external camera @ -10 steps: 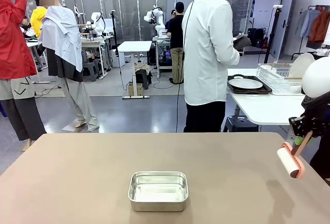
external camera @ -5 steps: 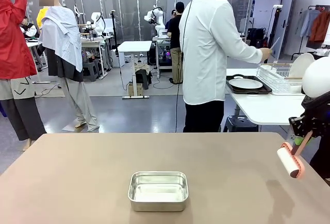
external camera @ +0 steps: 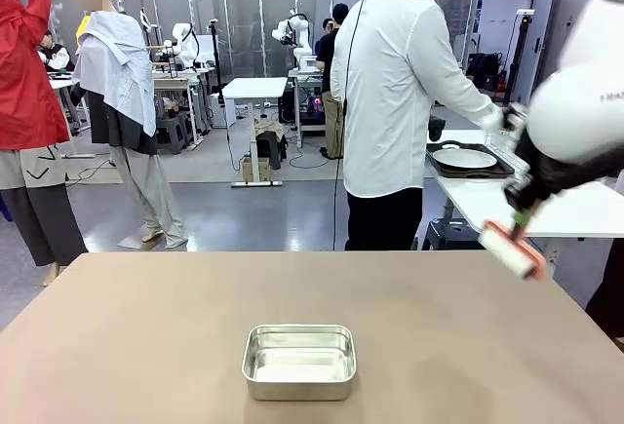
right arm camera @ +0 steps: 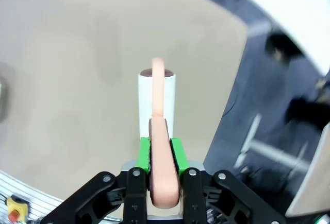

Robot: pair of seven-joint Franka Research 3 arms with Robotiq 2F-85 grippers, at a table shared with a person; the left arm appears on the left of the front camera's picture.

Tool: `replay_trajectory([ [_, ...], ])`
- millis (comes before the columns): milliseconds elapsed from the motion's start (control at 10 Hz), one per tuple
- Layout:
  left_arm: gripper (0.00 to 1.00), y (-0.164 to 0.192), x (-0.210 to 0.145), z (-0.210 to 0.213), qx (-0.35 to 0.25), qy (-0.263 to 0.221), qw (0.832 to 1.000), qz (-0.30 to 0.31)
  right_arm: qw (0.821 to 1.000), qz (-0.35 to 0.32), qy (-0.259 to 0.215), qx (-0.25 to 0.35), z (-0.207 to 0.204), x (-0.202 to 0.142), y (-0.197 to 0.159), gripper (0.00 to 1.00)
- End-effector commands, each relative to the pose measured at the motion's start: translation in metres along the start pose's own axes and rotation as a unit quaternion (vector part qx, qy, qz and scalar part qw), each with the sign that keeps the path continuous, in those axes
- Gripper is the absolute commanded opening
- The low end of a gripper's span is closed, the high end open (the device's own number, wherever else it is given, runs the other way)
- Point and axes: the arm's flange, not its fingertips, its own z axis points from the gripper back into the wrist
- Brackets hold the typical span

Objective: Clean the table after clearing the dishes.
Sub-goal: Place the Lint Roller back on top of the Airtight Container.

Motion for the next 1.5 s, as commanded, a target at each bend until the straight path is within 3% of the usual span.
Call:
replay_trajectory([
  [0,1.00,-0.003,0.003,0.004,-0.005,0.002,1.000,-0.002,0.988,0.141,-0.059,-0.014,0.039,0.027,0.054,0.21],
  [200,1.00,-0.003,0.003,0.004,-0.005,0.002,1.000,-0.002,0.953,0.293,-0.079,-0.003,0.059,0.056,0.149,0.21],
  [300,1.00,-0.003,0.003,0.004,-0.005,0.002,1.000,-0.002,0.930,0.354,-0.089,0.031,0.065,0.060,0.194,0.21],
  [500,1.00,-0.003,0.003,0.004,-0.005,0.002,1.000,-0.002,0.867,0.485,-0.098,0.051,0.066,0.051,0.273,0.21],
  [700,1.00,-0.003,0.003,0.004,-0.005,0.002,1.000,-0.002,0.818,0.568,-0.079,0.051,0.050,0.041,0.325,0.21],
  [900,1.00,-0.003,0.003,0.004,-0.005,0.002,1.000,-0.002,0.788,0.608,-0.069,0.066,0.039,0.039,0.342,0.21],
  [1100,1.00,-0.003,0.003,0.004,-0.005,0.002,1.000,-0.002,0.807,0.582,-0.067,0.071,0.036,0.030,0.350,0.21],
  [1400,1.00,-0.003,0.003,0.004,-0.005,0.002,1.000,-0.002,0.807,0.582,-0.067,0.071,0.036,0.030,0.350,0.21],
])
